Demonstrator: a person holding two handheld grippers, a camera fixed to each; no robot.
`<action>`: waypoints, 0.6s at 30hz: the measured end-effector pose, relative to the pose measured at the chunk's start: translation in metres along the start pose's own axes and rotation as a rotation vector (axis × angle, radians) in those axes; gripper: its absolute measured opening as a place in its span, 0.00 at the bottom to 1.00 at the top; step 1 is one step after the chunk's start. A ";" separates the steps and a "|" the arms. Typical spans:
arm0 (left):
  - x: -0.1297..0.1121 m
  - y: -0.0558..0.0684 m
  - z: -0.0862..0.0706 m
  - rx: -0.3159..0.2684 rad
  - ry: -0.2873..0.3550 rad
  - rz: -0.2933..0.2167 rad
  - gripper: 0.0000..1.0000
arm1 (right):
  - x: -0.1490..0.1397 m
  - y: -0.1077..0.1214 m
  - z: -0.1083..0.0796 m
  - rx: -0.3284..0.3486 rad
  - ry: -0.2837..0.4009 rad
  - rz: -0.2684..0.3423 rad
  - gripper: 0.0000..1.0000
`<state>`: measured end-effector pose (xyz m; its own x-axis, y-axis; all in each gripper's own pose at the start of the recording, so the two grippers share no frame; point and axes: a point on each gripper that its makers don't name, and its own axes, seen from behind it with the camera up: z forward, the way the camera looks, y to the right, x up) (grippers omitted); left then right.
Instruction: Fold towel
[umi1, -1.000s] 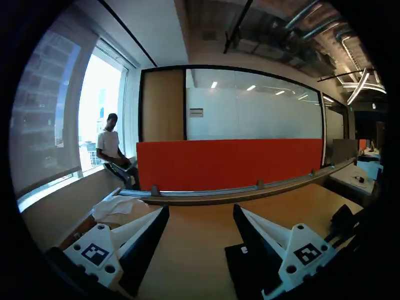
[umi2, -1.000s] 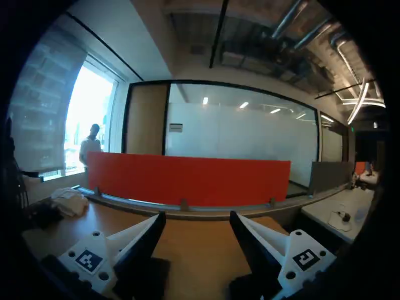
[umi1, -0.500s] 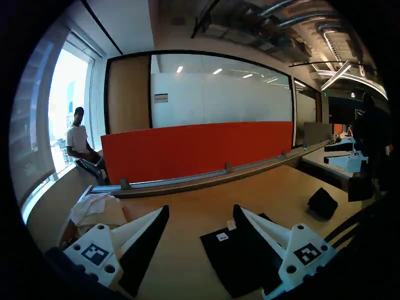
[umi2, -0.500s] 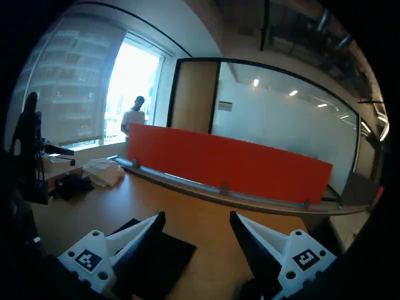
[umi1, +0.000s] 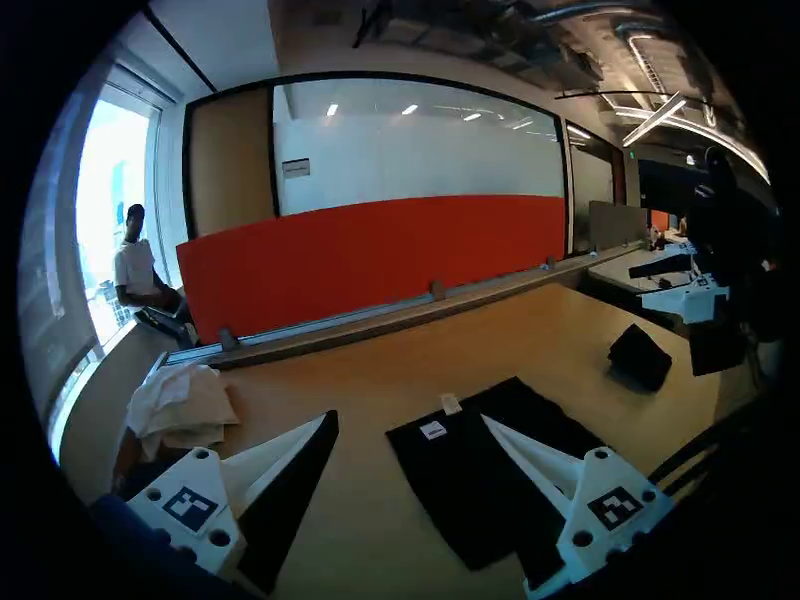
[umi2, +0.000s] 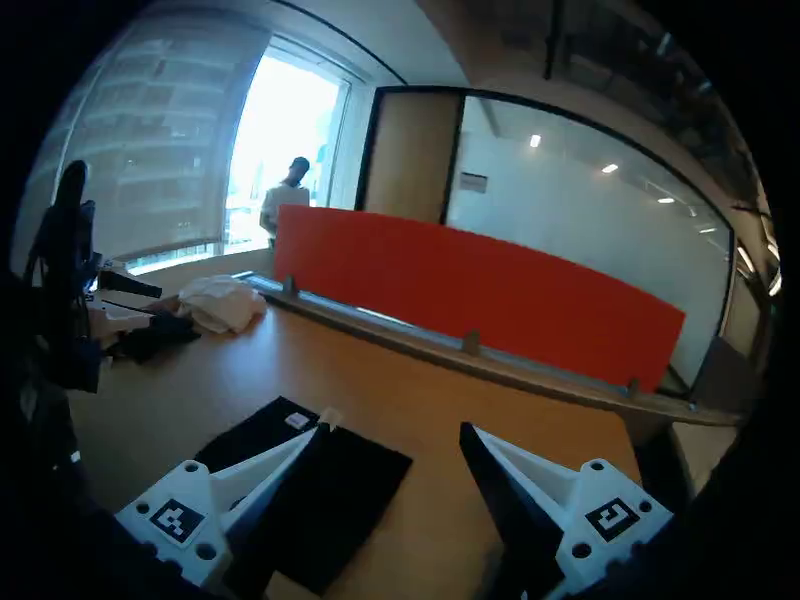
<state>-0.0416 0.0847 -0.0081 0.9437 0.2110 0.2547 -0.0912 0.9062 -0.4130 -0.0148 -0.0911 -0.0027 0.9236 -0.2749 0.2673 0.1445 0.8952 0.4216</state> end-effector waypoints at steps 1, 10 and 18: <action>-0.006 0.002 0.002 -0.007 -0.008 0.001 0.95 | -0.005 -0.001 0.001 0.001 -0.006 -0.001 1.00; -0.056 0.018 0.016 -0.046 -0.088 0.008 0.95 | -0.049 -0.015 0.008 0.027 -0.068 -0.011 1.00; -0.103 0.038 0.023 -0.091 -0.174 0.020 0.95 | -0.096 -0.030 0.015 0.063 -0.135 -0.008 1.00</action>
<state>-0.1497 0.1061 -0.0296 0.8721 0.2963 0.3895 -0.0733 0.8659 -0.4947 -0.1129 -0.0970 -0.0280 0.8658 -0.3305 0.3757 0.1252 0.8700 0.4768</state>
